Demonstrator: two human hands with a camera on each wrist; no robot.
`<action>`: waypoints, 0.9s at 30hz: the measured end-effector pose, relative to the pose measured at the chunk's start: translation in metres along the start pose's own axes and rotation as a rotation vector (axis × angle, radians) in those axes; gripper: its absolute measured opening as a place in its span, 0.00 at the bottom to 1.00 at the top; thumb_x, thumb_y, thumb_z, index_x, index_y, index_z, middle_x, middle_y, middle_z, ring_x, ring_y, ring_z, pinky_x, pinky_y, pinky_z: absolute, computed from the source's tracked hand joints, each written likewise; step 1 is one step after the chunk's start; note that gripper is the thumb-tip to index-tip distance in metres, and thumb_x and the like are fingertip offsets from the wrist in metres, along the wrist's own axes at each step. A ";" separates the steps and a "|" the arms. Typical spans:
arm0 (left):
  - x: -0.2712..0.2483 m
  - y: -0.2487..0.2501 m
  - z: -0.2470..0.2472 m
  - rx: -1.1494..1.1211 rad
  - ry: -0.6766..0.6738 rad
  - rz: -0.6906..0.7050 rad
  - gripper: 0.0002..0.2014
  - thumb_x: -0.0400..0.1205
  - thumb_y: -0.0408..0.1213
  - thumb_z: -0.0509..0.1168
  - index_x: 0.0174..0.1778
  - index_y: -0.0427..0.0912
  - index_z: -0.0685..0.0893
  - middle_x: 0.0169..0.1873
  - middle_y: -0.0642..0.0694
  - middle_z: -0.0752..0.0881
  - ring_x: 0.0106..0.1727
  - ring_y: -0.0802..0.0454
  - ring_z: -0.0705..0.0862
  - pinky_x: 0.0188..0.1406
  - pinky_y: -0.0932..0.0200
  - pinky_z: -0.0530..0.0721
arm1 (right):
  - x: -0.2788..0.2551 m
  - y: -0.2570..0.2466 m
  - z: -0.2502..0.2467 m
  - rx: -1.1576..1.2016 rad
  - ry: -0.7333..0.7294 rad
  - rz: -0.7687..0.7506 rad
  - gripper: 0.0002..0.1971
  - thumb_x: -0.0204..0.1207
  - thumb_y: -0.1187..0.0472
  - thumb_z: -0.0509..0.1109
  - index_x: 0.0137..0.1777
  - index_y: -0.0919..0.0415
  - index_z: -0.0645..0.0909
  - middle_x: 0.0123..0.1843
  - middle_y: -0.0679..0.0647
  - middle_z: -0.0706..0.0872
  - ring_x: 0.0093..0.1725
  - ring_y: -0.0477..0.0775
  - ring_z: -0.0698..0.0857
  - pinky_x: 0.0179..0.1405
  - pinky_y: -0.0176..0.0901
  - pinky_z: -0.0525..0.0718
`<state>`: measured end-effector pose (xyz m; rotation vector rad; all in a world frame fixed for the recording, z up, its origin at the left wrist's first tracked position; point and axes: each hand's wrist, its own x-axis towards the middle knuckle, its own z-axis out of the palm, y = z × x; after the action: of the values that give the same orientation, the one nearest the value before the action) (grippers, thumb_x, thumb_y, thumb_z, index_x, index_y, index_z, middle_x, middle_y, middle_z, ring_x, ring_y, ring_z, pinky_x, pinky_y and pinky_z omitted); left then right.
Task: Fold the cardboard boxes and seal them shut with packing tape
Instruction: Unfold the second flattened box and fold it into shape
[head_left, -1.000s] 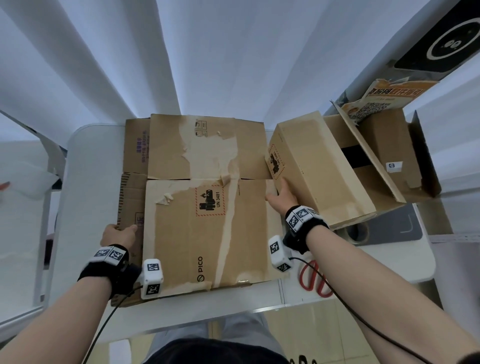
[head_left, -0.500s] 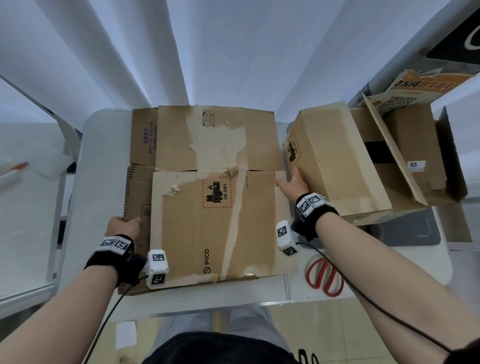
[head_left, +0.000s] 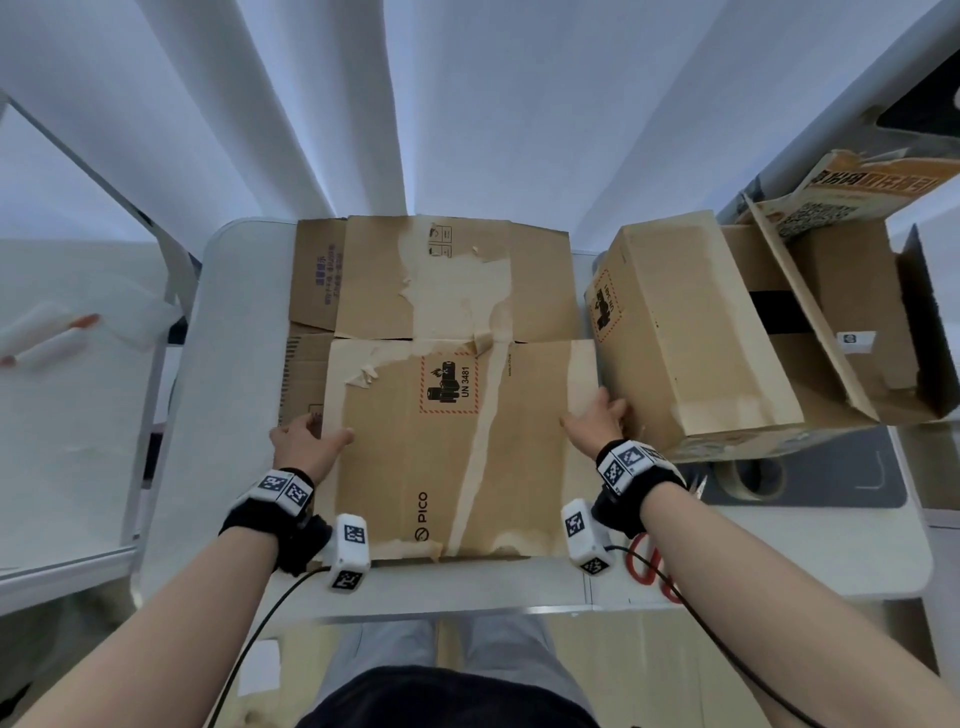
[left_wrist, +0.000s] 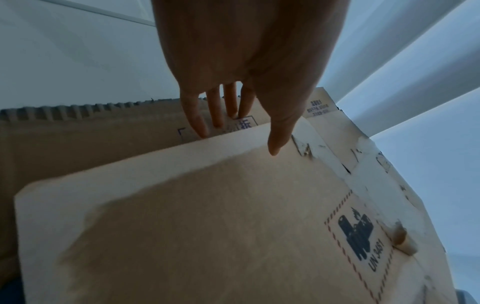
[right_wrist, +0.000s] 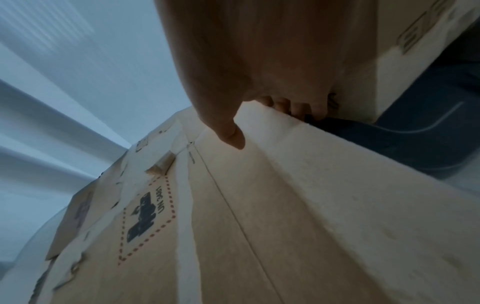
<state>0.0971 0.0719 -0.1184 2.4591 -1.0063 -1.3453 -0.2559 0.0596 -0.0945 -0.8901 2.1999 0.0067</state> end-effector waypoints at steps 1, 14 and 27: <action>-0.001 0.002 0.000 -0.001 -0.034 0.005 0.40 0.73 0.54 0.76 0.78 0.37 0.74 0.77 0.33 0.69 0.74 0.35 0.74 0.76 0.44 0.71 | -0.001 -0.001 -0.001 0.060 0.025 -0.021 0.33 0.80 0.57 0.67 0.81 0.65 0.58 0.77 0.64 0.61 0.74 0.71 0.71 0.78 0.59 0.67; -0.017 0.026 -0.034 -0.298 -0.053 0.073 0.31 0.73 0.49 0.78 0.67 0.34 0.81 0.61 0.38 0.87 0.58 0.38 0.86 0.64 0.42 0.83 | -0.033 -0.021 -0.033 0.531 0.169 -0.084 0.13 0.79 0.71 0.55 0.59 0.61 0.75 0.52 0.57 0.81 0.51 0.59 0.78 0.48 0.46 0.75; -0.081 0.129 -0.093 -0.379 -0.130 0.400 0.08 0.83 0.33 0.67 0.57 0.45 0.82 0.56 0.38 0.88 0.56 0.36 0.88 0.61 0.35 0.86 | -0.082 -0.052 -0.067 0.112 0.074 -0.264 0.40 0.76 0.53 0.73 0.85 0.56 0.59 0.82 0.64 0.61 0.81 0.66 0.63 0.80 0.61 0.66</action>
<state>0.0791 0.0093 0.0474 1.8044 -1.0796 -1.4121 -0.2288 0.0508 0.0199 -1.1247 2.1103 -0.2774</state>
